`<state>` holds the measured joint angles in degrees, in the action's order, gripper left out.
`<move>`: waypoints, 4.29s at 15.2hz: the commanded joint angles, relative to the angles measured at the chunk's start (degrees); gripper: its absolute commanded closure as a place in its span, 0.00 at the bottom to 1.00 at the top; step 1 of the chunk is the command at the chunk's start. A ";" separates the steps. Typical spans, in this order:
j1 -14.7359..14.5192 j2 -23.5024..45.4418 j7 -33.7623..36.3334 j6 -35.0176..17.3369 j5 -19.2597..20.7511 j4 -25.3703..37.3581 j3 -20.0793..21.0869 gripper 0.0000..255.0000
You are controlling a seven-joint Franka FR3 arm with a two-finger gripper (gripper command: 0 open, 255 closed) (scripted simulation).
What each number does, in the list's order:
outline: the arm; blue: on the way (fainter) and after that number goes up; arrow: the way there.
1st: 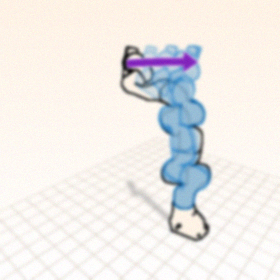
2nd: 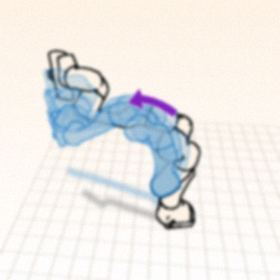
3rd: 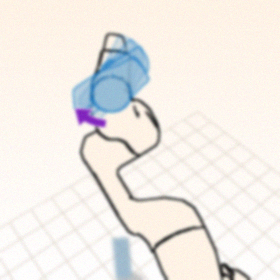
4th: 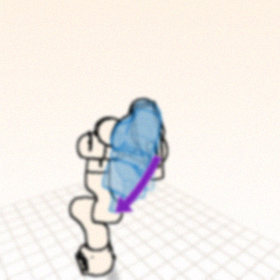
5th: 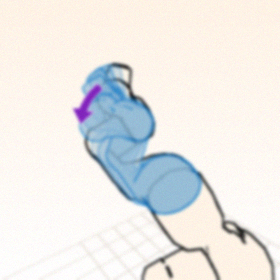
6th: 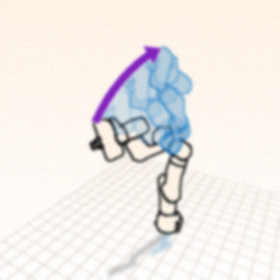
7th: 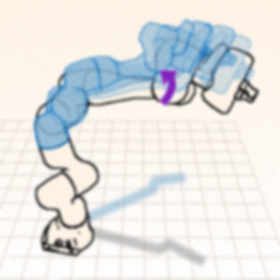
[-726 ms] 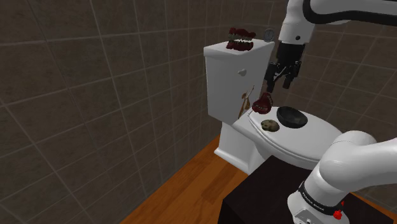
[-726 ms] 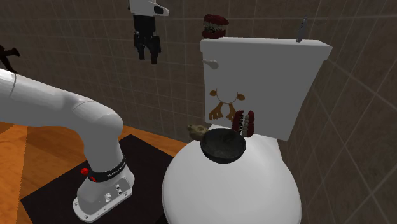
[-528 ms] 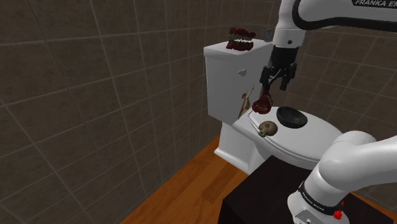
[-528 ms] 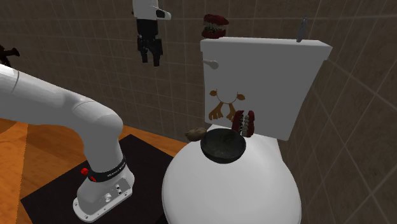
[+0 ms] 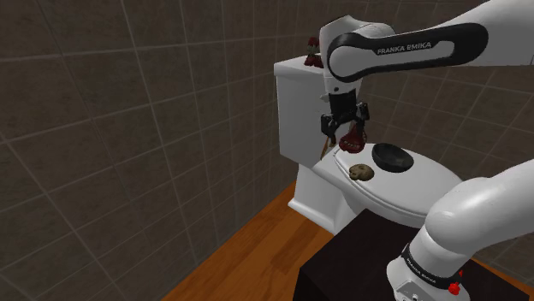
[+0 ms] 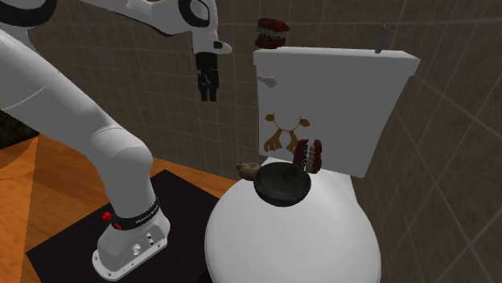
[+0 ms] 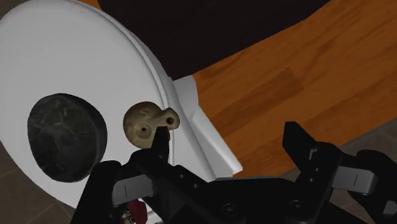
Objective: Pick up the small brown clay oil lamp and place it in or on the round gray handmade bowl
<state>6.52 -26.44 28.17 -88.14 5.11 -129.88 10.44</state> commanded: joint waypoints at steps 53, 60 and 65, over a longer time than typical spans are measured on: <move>4.00 52.49 38.13 9.27 40.28 5.10 7.87 1.00; 4.26 47.49 35.01 11.67 39.43 4.18 8.61 1.00; 4.37 44.09 32.64 13.49 38.95 3.87 9.04 1.00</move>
<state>10.90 18.39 61.22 -75.02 44.23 -125.84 19.36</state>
